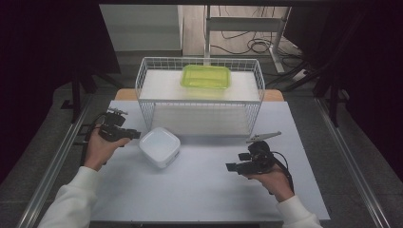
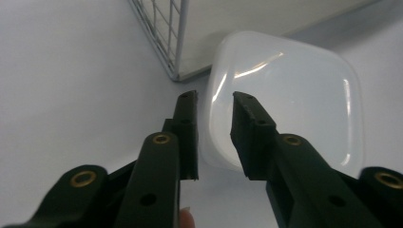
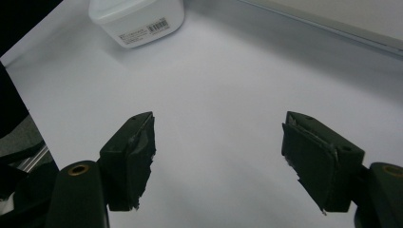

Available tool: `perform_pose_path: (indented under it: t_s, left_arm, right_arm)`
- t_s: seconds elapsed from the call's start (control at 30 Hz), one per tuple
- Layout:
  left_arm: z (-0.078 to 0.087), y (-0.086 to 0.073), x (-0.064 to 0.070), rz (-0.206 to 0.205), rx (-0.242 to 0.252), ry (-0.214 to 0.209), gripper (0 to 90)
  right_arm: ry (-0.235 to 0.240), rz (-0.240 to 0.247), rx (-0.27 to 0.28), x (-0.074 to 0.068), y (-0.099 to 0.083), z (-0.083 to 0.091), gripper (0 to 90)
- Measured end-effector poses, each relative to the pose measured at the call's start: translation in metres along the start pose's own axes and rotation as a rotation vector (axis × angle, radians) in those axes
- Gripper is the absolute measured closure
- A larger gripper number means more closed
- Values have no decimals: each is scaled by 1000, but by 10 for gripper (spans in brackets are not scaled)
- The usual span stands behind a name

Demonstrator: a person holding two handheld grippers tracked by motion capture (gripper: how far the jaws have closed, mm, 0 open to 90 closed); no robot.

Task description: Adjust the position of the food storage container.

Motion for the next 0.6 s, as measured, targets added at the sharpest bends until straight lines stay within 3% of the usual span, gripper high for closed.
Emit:
perform_pose_path:
  t_s: [0.17, 0.3, 0.43, 0.6]
  left_arm:
    - [-12, 1, -8, -19, -70, 8, 742]
    - [-22, 2, -12, -12, -97, 8, 777]
    - [-32, 3, -13, -4, -121, 1, 895]
    - [-40, -2, -16, -23, -161, 11, 899]
  right_arm:
    - [-6, -6, -7, 1, -4, 0, 267]
    - [-17, -23, -6, 4, -9, 4, 267]
    - [-28, -38, -1, 7, -11, 6, 266]
    - [-30, -44, -3, 9, -15, 8, 265]
Point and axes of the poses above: each handheld gripper's, and its own axes: z roughly backward along the jaws, y roughly out of its top, x roughly to its right, the point moved 10 cm from there along -z, roughly forward along the jaws
